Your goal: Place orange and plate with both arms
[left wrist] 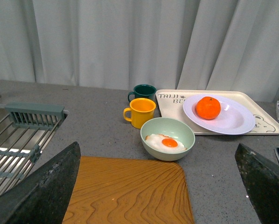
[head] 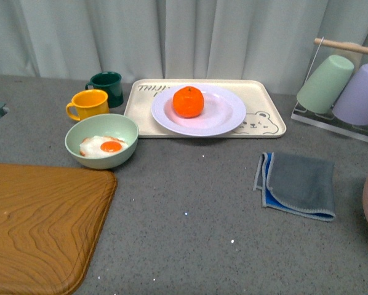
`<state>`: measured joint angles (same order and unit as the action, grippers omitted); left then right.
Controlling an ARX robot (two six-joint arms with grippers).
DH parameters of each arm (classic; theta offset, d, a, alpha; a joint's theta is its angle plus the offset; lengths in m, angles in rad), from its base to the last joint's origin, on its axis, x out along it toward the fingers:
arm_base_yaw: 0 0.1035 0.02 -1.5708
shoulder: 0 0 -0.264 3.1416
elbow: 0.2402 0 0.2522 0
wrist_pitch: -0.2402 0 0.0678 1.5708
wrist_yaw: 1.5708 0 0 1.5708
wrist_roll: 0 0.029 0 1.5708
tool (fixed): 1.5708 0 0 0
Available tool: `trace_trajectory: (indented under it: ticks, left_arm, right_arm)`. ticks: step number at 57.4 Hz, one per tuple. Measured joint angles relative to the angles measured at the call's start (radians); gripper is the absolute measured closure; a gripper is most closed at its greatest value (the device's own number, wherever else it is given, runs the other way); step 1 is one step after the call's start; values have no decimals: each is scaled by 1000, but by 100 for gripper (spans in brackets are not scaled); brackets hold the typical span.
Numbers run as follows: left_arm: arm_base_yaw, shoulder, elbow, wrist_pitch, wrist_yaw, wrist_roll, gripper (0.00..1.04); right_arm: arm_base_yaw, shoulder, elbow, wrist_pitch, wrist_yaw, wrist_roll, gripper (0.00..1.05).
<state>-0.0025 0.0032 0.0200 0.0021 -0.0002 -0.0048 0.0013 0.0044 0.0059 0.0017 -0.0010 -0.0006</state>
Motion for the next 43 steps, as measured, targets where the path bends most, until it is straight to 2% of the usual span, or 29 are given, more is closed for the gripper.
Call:
trace_trajectory:
  ticks: [4, 6, 9, 43]
  left_arm:
    - [0, 0, 0, 0, 0, 0, 7]
    - [0, 0, 0, 0, 0, 0, 7]
    - [0, 0, 0, 0, 0, 0, 7]
    - [0, 0, 0, 0, 0, 0, 7]
  right_arm:
    - [0, 0, 0, 0, 0, 0, 10]
    - [0, 0, 0, 0, 0, 1, 7]
    - [0, 0, 0, 0, 0, 1, 10]
    - [0, 0, 0, 0, 0, 1, 9]
